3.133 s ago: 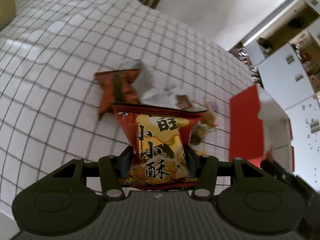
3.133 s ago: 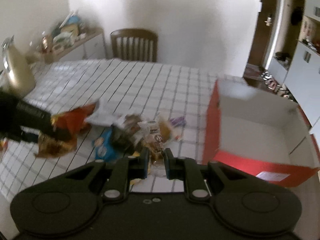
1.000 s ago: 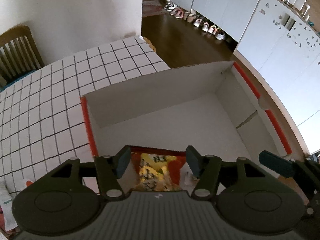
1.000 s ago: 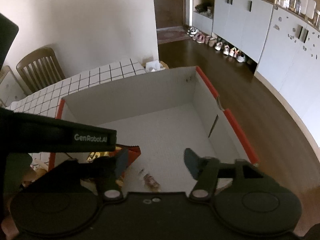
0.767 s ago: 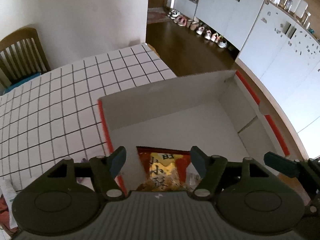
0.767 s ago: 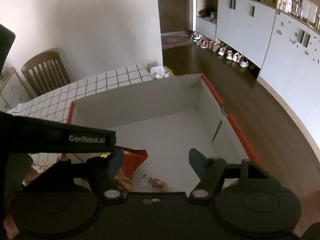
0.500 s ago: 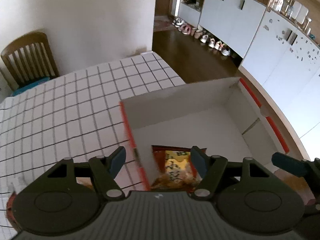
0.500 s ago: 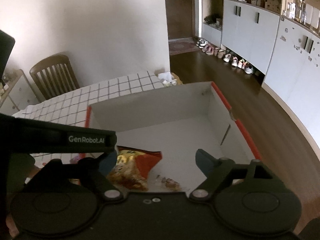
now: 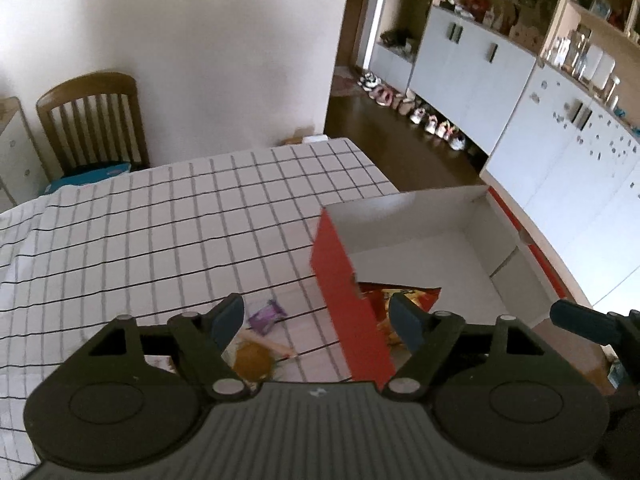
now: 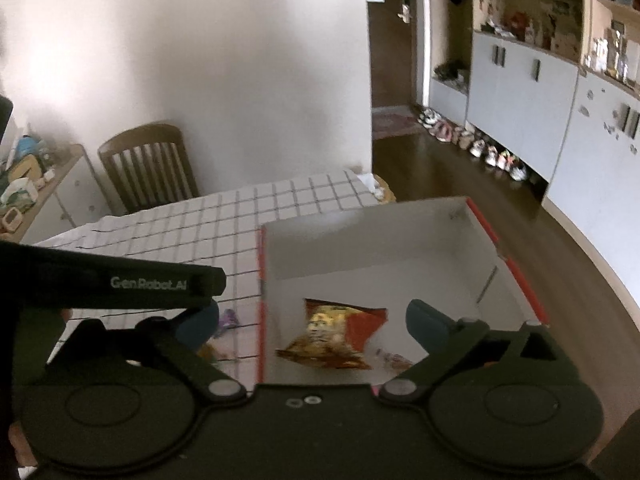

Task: Organize snacks
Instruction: 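Open both grippers to drop the bag and candy into the box, then move both tools back toward the snack pile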

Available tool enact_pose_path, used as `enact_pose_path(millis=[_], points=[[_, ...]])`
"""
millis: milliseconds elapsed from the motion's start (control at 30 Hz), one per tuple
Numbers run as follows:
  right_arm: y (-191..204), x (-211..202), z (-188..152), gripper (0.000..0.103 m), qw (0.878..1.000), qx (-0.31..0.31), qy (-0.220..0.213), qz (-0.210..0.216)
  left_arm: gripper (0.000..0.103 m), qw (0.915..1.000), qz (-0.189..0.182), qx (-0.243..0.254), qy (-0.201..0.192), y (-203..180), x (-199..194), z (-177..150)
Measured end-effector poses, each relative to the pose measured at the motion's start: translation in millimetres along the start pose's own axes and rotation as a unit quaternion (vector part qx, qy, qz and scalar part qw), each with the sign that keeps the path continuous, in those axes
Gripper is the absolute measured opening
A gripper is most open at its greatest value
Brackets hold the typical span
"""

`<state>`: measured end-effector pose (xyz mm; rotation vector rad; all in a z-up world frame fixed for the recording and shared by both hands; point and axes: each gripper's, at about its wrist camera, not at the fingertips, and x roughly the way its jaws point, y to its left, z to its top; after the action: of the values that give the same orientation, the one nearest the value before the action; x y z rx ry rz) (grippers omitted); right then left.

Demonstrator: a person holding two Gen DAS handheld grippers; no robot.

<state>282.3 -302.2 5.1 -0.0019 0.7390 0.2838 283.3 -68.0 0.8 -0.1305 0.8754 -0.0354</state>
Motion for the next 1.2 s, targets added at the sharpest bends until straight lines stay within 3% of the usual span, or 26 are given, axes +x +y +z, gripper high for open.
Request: enact_pose_path(millis=[267,467,833,1200], points=[[29.7,-14.2,-5.0,0.101,0.999,-0.031,-0.014,0.022,0.084,0.9994,0.001,-0.01,-0.032,44.3,-43.9,-20.8],[55.6,-18.1,-11.7,0.101,0.998,-0.05,-0.017,0.036,0.101,0.9982,0.006,-0.018,-0.057,74.3,-73.7,-40.1],[109.0,-25.4,-34.8,0.101,0.995,-0.08,-0.016,0.057,0.102,0.9951,0.019,-0.063,-0.074,136.3,-109.7,-85.0],[136.8,-14.4,-67.5,0.101,0.991,-0.099,-0.005,0.087,0.102,0.9917,0.046,-0.097,-0.071,193.1,-114.8,-136.1]])
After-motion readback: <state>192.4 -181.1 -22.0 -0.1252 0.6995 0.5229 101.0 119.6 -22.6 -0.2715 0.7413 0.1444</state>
